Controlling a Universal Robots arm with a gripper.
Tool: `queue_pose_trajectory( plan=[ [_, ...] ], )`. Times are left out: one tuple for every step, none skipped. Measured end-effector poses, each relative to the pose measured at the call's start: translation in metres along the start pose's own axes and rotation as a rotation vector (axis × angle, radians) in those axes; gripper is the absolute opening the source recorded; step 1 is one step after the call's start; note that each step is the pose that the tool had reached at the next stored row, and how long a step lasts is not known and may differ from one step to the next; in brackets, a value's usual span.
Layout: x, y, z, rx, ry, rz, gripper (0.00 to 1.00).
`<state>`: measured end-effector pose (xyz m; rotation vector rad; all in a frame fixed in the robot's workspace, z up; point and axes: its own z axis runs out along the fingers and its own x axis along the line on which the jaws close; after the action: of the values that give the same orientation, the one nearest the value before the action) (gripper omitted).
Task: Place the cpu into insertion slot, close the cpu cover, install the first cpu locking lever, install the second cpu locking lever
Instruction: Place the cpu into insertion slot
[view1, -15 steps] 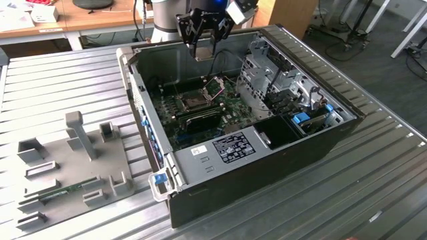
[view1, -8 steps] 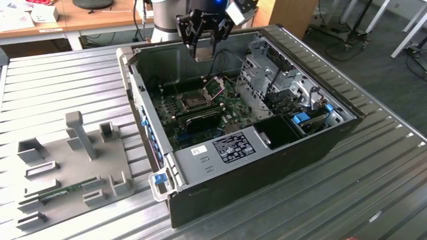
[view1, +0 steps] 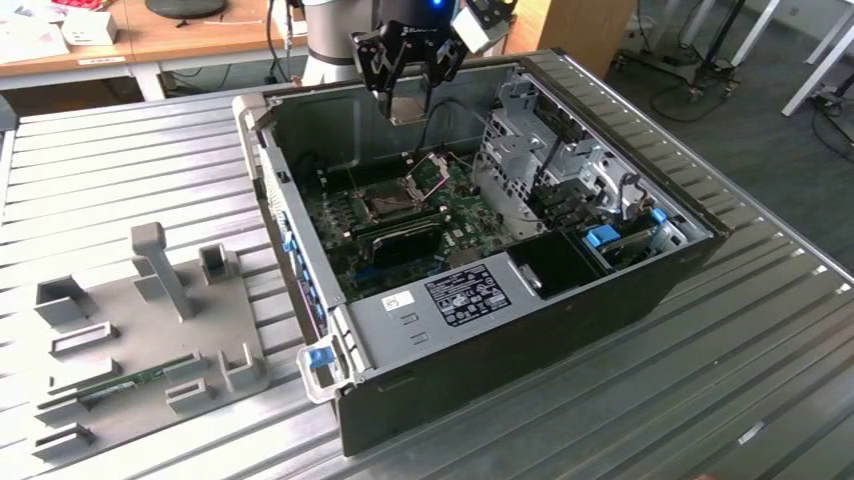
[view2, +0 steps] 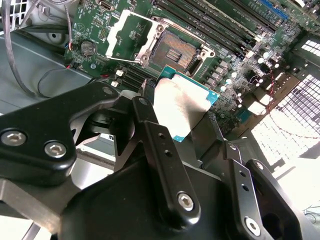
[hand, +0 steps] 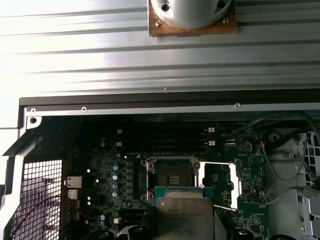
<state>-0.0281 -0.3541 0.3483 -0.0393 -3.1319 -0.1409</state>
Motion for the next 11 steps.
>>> queue_pose_trajectory(
  plan=[
    [0.0, 0.0, 0.0, 0.0, 0.0, 0.0, 0.54],
    [0.0, 0.0, 0.0, 0.0, 0.0, 0.0, 0.54],
    [0.0, 0.0, 0.0, 0.0, 0.0, 0.0, 0.54],
    [0.0, 0.0, 0.0, 0.0, 0.0, 0.0, 0.54],
    [0.0, 0.0, 0.0001, 0.0, 0.0, 0.0, 0.54],
    [0.0, 0.0, 0.0004, -0.0002, -0.0001, 0.0, 0.54],
    [0.0, 0.0, 0.0008, -0.0003, -0.0001, 0.0, 0.54],
    [0.0, -0.0001, 0.0014, -0.0003, -0.0001, 0.0, 0.54],
    [0.0, -0.0002, 0.0022, -0.0002, 0.0, 0.0, 0.54],
    [0.0, -0.0003, 0.0032, -0.0001, 0.0, 0.0, 0.54],
    [0.0, -0.0004, 0.0043, -0.0001, -0.0001, 0.0, 0.54]
  ],
)
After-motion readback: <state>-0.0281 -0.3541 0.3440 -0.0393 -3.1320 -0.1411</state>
